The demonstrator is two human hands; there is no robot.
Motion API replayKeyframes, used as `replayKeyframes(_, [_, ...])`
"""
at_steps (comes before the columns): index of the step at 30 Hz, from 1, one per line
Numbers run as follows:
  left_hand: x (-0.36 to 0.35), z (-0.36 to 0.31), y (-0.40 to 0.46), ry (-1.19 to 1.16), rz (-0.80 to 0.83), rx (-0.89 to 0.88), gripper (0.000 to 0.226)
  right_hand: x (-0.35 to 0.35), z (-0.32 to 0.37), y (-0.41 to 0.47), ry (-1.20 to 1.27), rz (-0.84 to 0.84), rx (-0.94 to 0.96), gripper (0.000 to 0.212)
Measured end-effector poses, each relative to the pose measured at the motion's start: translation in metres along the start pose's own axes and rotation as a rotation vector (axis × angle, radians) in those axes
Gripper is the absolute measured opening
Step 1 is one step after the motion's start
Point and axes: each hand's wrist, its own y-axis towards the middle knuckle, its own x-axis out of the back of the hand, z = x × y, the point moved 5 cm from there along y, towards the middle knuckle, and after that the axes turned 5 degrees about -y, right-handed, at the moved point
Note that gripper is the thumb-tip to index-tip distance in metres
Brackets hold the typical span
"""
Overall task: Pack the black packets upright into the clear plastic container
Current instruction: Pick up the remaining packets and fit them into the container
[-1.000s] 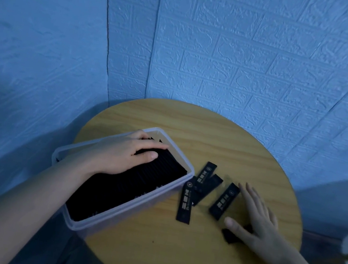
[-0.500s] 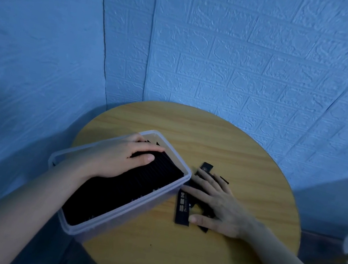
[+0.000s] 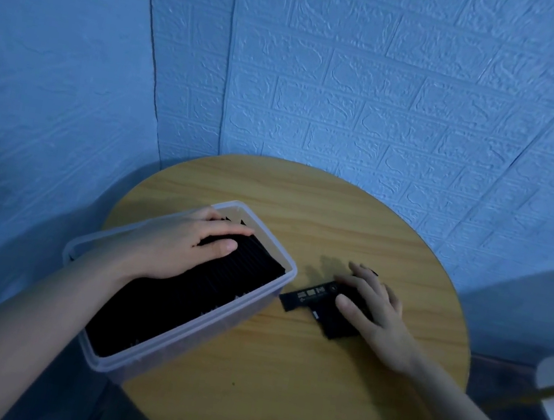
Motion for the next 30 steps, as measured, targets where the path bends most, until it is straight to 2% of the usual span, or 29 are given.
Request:
replayKeyframes(4, [0.001, 0.0, 0.001, -0.005, 0.001, 0.003, 0.041, 0.011, -0.01, 0.008, -0.322, 0.354, 0.174, 0.107])
replayKeyframes(7, [0.001, 0.0, 0.001, -0.005, 0.004, 0.0, 0.042, 0.008, -0.022, 0.018, -0.375, 0.45, 0.184, 0.098])
replayKeyframes(9, [0.001, 0.0, 0.0, -0.008, 0.005, 0.005, 0.045, 0.009, -0.023, 0.022, -0.39, 0.379, 0.193, 0.084])
replayKeyframes(11, [0.001, 0.001, 0.0, -0.005, 0.005, 0.011, 0.044, 0.012, -0.022, 0.023, -0.461, 0.236, 0.213, 0.075])
replayKeyframes(16, [0.001, 0.0, 0.001, -0.001, 0.009, 0.014, 0.042, 0.011, -0.017, 0.013, -0.623, -0.01, 0.236, 0.072])
replayKeyframes(19, [0.002, 0.0, 0.001, 0.016, 0.011, 0.013, 0.047, 0.01, -0.012, 0.008, -0.614, -0.119, 0.272, 0.055])
replayKeyframes(23, [0.001, -0.002, 0.001, 0.018, 0.027, 0.04, 0.034, 0.01, -0.004, 0.004, -0.515, -0.098, 0.204, 0.028])
replayKeyframes(27, [0.001, -0.003, 0.001, 0.032, 0.027, 0.036, 0.033, 0.012, -0.004, 0.008, -0.462, -0.142, 0.078, 0.016])
replayKeyframes(30, [0.002, -0.001, 0.0, 0.03, 0.02, 0.022, 0.046, 0.021, -0.002, 0.012, -0.099, -0.224, -0.042, 0.012])
